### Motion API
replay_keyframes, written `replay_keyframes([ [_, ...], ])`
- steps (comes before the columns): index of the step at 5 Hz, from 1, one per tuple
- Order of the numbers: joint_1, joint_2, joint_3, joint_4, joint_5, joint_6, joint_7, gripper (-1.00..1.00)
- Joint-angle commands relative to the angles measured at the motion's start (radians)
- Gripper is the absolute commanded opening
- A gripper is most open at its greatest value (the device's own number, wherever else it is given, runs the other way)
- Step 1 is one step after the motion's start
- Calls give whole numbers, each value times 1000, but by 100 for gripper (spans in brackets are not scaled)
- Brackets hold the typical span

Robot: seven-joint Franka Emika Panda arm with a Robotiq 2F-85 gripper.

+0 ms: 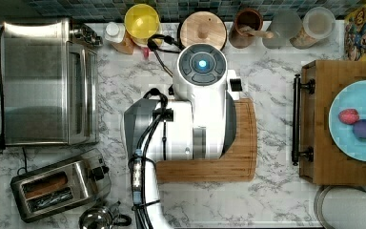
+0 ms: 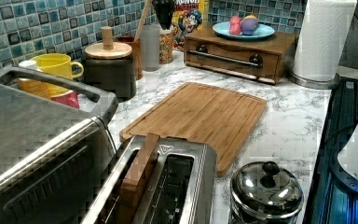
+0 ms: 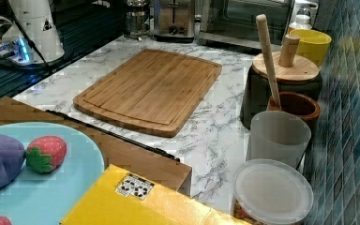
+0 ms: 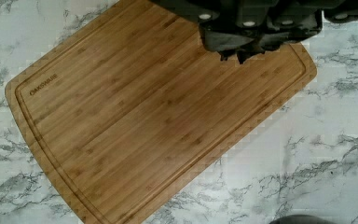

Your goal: Turn on the toaster.

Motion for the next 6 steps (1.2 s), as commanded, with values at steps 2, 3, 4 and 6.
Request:
replay_keyframes([
  [2,15,-37,21,-71,48,68,-135,-100],
  [3,41,-57,54,-107,73,97,-217,-100],
  [4,73,-95,94,-163,61,153,-254,-100],
  [6,85,-139,182,-264,105,237,-324,-100],
])
